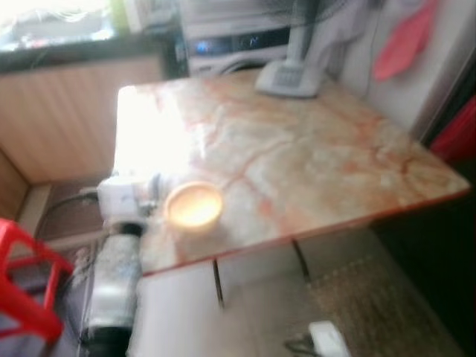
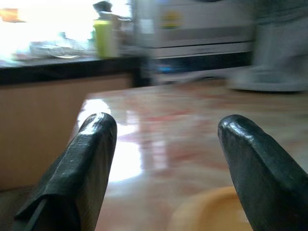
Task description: Restocking fridge
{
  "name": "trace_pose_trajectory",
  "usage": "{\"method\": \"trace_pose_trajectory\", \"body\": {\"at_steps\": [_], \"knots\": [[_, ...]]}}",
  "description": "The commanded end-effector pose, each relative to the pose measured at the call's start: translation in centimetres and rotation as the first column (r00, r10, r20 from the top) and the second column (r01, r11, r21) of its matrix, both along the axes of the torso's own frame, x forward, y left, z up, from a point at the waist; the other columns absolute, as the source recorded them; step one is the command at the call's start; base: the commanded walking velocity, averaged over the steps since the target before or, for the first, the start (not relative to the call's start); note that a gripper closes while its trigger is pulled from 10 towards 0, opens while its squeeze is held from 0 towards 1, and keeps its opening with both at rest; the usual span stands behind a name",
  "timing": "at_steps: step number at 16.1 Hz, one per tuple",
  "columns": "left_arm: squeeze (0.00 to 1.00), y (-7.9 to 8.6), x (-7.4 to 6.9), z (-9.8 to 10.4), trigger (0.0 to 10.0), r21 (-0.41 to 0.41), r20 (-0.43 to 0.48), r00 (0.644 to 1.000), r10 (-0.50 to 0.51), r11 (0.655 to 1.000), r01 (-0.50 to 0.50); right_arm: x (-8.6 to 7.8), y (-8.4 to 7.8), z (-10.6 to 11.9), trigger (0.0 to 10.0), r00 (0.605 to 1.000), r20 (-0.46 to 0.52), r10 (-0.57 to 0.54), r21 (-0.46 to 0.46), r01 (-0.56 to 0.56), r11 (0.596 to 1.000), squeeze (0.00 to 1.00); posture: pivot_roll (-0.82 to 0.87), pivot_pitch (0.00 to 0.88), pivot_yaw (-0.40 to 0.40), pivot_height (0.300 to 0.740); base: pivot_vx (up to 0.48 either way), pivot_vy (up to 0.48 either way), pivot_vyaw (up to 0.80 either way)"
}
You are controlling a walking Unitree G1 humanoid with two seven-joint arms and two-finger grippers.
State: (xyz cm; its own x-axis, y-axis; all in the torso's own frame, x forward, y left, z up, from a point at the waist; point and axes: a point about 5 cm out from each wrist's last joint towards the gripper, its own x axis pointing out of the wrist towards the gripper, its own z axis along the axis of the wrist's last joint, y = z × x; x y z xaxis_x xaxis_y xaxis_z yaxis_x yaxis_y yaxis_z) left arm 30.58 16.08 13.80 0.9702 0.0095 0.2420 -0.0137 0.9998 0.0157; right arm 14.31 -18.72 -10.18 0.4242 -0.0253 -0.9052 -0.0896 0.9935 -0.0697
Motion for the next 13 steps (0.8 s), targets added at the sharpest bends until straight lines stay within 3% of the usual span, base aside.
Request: {"method": "trace_pose_trajectory", "body": {"at_steps": [1, 4, 6, 7, 8, 13], "knots": [[0.00, 1.1, -0.1, 0.4, 10.0, -0.002, -0.003, 1.000, -0.013, 1.000, 0.013, 1.3, 1.1, 0.4, 10.0, 0.999, 0.041, 0.018, 0.021, -0.019, 1.000, 0.00, 0.06, 0.000, -0.002, 0.740, 0.000, 0.000, 0.00], [0.00, 0.5, -0.2, 0.1, 10.0, -0.017, -0.020, 0.999, -0.048, 0.999, 0.048, 1.4, 1.2, 0.4, 10.0, 0.999, 0.042, 0.022, 0.021, -0.022, 1.000, 0.00, 0.06, 0.000, -0.004, 0.740, 0.000, 0.000, 0.00], [0.00, 0.3, -0.5, -0.3, 10.0, -0.074, -0.051, 0.998, -0.045, 0.996, 0.041, 1.4, 1.1, 0.4, 10.0, 0.999, 0.043, 0.021, 0.021, -0.021, 1.000, 0.00, 0.06, 0.000, -0.004, 0.740, 0.000, 0.000, 0.00], [0.00, 0.5, -0.5, -0.9, 10.0, -0.272, -0.099, 0.994, -0.036, 0.962, 0.008, 1.4, 1.1, 0.4, 10.0, 0.999, 0.045, 0.016, 0.020, -0.017, 1.000, 0.00, 0.07, 0.000, -0.004, 0.740, 0.000, 0.000, 0.00], [0.00, 0.7, -0.6, -0.9, 10.0, -0.342, -0.103, 0.994, -0.037, 0.940, 0.000, 1.4, 1.1, 0.4, 10.0, 0.999, 0.044, 0.017, 0.020, -0.018, 1.000, 0.00, 0.07, 0.000, -0.004, 0.740, 0.000, 0.000, 0.00], [0.00, 1.6, -1.8, -0.2, 10.0, -0.308, -0.088, 0.996, -0.027, 0.951, -0.002, 1.4, 1.2, 0.4, 10.0, 0.999, 0.047, 0.017, 0.020, -0.018, 1.000, 0.00, 0.07, 0.000, -0.001, 0.740, 0.000, 0.000, 0.00]]}}
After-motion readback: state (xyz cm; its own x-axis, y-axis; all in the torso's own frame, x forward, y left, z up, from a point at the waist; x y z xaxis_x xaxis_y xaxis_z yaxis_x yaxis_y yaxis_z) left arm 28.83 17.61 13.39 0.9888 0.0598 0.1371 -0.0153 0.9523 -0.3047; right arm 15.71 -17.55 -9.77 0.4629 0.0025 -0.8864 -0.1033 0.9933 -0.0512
